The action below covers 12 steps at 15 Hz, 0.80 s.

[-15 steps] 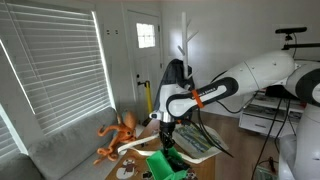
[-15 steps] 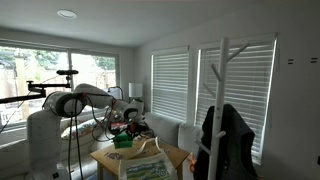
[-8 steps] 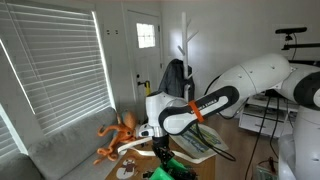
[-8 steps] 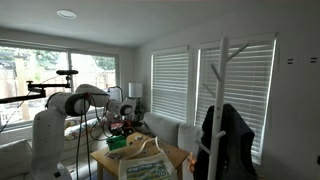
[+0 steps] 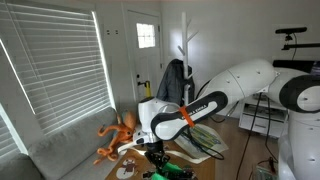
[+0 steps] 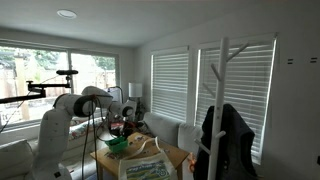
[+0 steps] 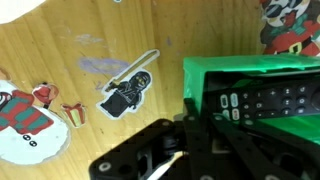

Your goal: Pick up the green lunch box and put it on the left side of the table

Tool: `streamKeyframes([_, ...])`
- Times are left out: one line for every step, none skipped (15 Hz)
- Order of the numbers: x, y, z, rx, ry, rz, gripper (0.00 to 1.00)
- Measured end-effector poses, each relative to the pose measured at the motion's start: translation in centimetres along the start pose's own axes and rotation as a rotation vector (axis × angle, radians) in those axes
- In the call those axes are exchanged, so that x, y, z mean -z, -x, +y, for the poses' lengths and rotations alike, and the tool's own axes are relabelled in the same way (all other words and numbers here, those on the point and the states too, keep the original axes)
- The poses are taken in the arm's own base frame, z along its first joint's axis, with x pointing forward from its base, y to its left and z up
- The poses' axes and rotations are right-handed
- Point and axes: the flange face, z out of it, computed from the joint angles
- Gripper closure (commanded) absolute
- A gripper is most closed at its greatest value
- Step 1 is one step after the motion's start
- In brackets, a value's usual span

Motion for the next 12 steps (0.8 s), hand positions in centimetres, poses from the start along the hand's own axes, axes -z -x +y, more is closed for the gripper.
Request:
streamKeyframes([-0.2, 0.0, 0.2, 0.006, -0.003, 0.000, 0.68])
streamKeyframes([-0.4, 0.0, 0.3, 0.008, -0.005, -0.001, 0.63])
streamKeyframes([-0.4, 0.0, 0.5, 0.008, -0.004, -0.002, 0.55])
streamKeyframes([-0.2, -0.1, 0.6, 0.006, 0.000, -0.002, 0.49])
streamKeyframes([0.2, -0.1, 0.7, 0.005, 0.008, -0.002, 0.42])
streamKeyframes([0.6, -0.1, 0.8, 0.005, 0.017, 0.000, 0.35])
streamKeyframes([1.3, -0.1, 0.7, 0.005, 0.031, 0.004, 0.29])
streamKeyframes([2.3, -0.1, 0.6, 0.004, 0.052, 0.010, 0.21])
streamKeyframes([3.6, -0.1, 0.3, 0.004, 0.082, 0.025, 0.15])
streamKeyframes([5.2, 0.1, -0.1, 0.008, 0.117, 0.046, 0.32])
streamKeyframes([6.9, 0.5, -0.6, 0.016, 0.151, 0.067, 0.26])
streamKeyframes([8.3, 0.9, -1.3, 0.024, 0.176, 0.081, 0.19])
